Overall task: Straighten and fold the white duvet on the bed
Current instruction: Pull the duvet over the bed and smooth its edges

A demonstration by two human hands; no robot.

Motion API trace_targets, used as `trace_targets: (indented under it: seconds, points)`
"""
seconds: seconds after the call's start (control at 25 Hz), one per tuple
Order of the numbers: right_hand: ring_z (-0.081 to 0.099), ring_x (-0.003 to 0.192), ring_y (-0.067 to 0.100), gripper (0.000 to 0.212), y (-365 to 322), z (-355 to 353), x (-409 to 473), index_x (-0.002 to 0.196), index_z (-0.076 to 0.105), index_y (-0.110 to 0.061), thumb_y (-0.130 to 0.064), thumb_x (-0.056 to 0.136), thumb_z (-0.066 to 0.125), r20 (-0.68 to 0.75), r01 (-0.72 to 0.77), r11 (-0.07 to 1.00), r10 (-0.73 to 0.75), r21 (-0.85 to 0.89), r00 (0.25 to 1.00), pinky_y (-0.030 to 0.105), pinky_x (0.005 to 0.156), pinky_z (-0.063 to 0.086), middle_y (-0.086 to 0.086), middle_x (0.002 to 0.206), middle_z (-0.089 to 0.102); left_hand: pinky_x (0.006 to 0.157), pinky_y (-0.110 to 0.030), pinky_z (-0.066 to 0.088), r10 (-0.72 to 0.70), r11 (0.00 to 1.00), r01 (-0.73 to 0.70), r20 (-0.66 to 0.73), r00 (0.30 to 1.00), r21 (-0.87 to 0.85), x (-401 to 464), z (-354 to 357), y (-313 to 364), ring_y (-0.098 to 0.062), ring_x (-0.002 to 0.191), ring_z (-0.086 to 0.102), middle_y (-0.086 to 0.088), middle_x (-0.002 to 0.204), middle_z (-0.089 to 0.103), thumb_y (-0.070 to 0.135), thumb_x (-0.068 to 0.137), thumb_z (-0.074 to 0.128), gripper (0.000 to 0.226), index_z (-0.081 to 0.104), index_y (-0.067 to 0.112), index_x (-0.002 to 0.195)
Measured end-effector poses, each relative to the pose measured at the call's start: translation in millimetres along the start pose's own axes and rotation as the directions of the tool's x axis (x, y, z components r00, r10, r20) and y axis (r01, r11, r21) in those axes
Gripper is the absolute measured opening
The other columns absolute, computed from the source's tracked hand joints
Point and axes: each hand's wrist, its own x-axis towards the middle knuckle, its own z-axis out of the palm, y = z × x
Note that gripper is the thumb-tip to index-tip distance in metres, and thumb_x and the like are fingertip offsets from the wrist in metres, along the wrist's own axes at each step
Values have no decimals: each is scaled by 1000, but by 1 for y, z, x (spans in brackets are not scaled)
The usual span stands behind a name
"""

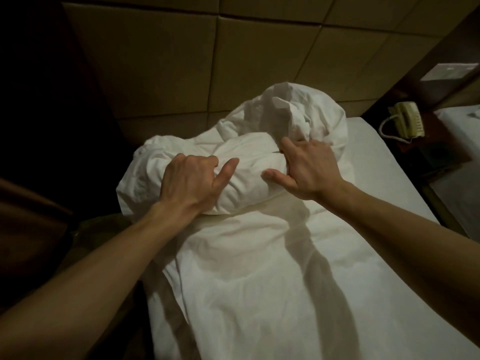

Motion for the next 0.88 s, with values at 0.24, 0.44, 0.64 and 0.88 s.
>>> trace_targets:
  seconds: [0.24, 0.44, 0.64, 0.88]
  points:
    - [45, 52, 21, 87, 7, 48, 59, 85, 53, -13, -88, 85, 8, 42, 21, 1000, -20, -13, 999, 30, 56, 34, 5, 63, 54, 69, -34, 36, -76, 997, 76, -7, 997, 33, 38, 22, -46, -12, 50, 41, 7, 53, 38, 64, 96, 12, 64, 43, 22, 60]
    - [48, 54, 21, 88, 28, 101, 104, 88, 55, -13, -89, 83, 11, 32, 25, 998, -26, 55, 999, 33, 57, 44, 5, 68, 56, 85, -42, 42, -119, 989, 115, 44, 992, 97, 77, 54, -85, -21, 67, 57, -3, 71, 62, 76, 90, 7, 83, 63, 14, 87]
    - [50, 55, 23, 92, 46, 145, 126, 94, 57, -10, -88, 84, 9, 61, 25, 996, -31, 91, 998, 33, 57, 40, 6, 69, 58, 93, -44, 39, -148, 975, 122, 131, 980, 185, 107, 85, -107, -27, 88, 63, -9, 95, 70, 78, 84, 12, 85, 60, 16, 115]
    - [51, 63, 21, 92, 63, 232, 169, 82, 64, -9, -83, 88, 9, 185, 6, 998, -18, 64, 983, 33, 63, 39, 7, 75, 61, 89, -44, 40, -186, 949, 124, 195, 963, 291, 144, 154, -168, -29, 91, 63, -12, 98, 71, 79, 84, 1, 100, 70, 10, 107]
